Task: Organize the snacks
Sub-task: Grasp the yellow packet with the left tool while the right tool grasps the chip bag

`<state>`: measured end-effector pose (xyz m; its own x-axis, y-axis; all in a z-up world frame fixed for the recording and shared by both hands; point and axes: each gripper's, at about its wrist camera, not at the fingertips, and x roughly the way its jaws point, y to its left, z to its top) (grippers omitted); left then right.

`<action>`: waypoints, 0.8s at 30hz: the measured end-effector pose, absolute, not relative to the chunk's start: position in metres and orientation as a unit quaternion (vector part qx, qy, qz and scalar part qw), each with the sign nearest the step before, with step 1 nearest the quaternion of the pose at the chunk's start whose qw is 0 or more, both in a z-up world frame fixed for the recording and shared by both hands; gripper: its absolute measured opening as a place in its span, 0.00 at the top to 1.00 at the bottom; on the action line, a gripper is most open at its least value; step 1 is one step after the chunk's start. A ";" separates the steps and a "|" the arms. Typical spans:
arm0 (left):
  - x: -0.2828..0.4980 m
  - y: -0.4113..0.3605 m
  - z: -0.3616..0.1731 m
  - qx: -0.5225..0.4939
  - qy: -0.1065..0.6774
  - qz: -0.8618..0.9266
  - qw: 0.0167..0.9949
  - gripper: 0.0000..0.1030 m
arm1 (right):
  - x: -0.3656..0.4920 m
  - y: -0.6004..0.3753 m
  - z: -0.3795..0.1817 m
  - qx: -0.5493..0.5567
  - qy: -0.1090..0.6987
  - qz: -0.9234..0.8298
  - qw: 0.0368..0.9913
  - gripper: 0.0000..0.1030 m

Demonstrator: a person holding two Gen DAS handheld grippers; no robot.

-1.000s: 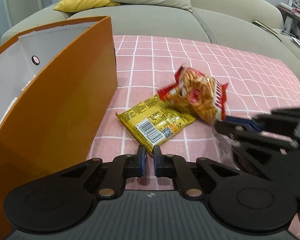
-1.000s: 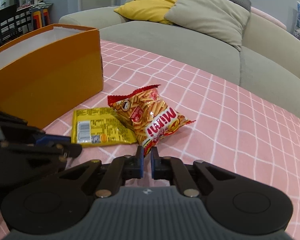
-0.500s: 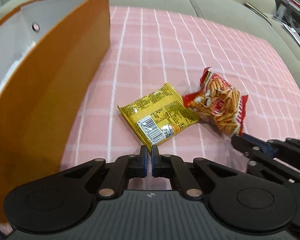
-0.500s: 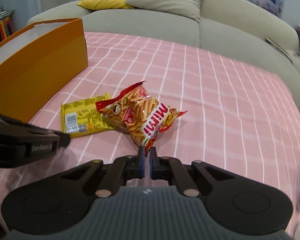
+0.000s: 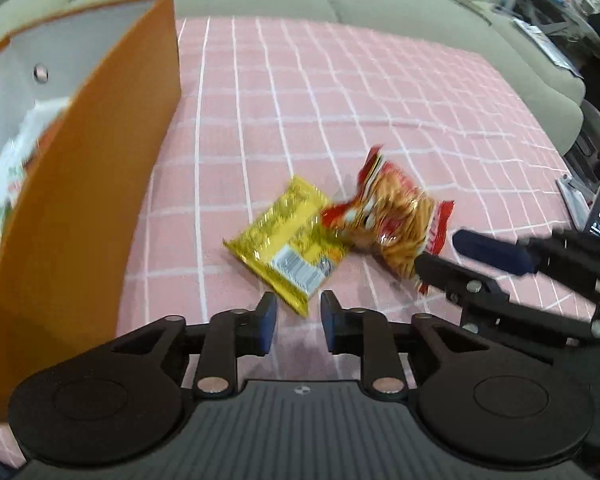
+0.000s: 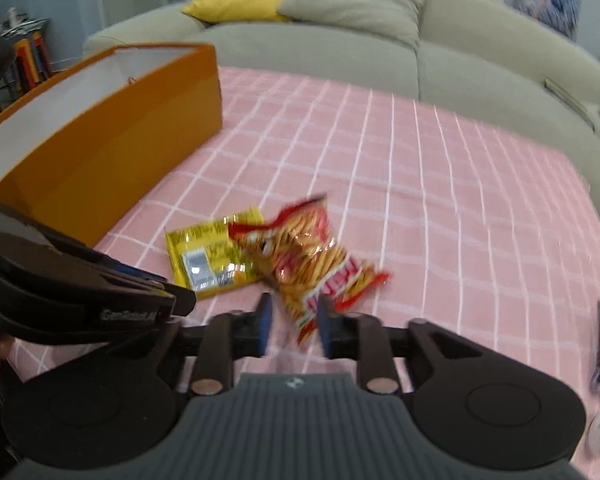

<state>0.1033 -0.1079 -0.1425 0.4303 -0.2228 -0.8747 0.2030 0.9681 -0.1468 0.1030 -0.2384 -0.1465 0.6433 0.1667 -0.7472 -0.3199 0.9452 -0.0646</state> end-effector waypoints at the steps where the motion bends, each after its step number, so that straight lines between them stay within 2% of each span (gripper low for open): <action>1: 0.104 -0.108 -0.140 -0.007 0.512 -0.128 0.850 0.67 | 0.104 -0.238 -0.145 -0.110 0.389 0.142 0.904 0.75; 3: 0.109 -0.107 -0.135 -0.004 0.501 -0.135 0.855 0.61 | 0.108 -0.237 -0.145 -0.134 0.371 0.159 0.905 0.74; 5: 0.115 -0.106 -0.132 0.003 0.498 -0.131 0.857 0.61 | 0.111 -0.234 -0.146 -0.157 0.358 0.179 0.903 0.74; 7: 0.122 -0.105 -0.130 0.005 0.497 -0.134 0.857 0.61 | 0.114 -0.229 -0.152 -0.186 0.352 0.194 0.897 0.68; 9: 0.125 -0.104 -0.131 0.007 0.497 -0.135 0.857 0.60 | 0.117 -0.226 -0.158 -0.204 0.351 0.202 0.891 0.67; 16: 0.133 -0.109 -0.138 0.033 0.494 -0.146 0.856 0.54 | 0.124 -0.220 -0.176 -0.243 0.353 0.211 0.879 0.59; 19: 0.136 -0.111 -0.141 0.047 0.495 -0.155 0.854 0.48 | 0.129 -0.219 -0.183 -0.254 0.357 0.208 0.875 0.59; 24: 0.140 -0.109 -0.142 0.054 0.499 -0.158 0.850 0.47 | 0.132 -0.216 -0.182 -0.282 0.338 0.212 0.872 0.60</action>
<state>0.1401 -0.1085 -0.1417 0.4525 -0.2151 -0.8654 0.3231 0.9441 -0.0657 0.1325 -0.2164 -0.1822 0.6815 0.1798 -0.7094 -0.5614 0.7504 -0.3490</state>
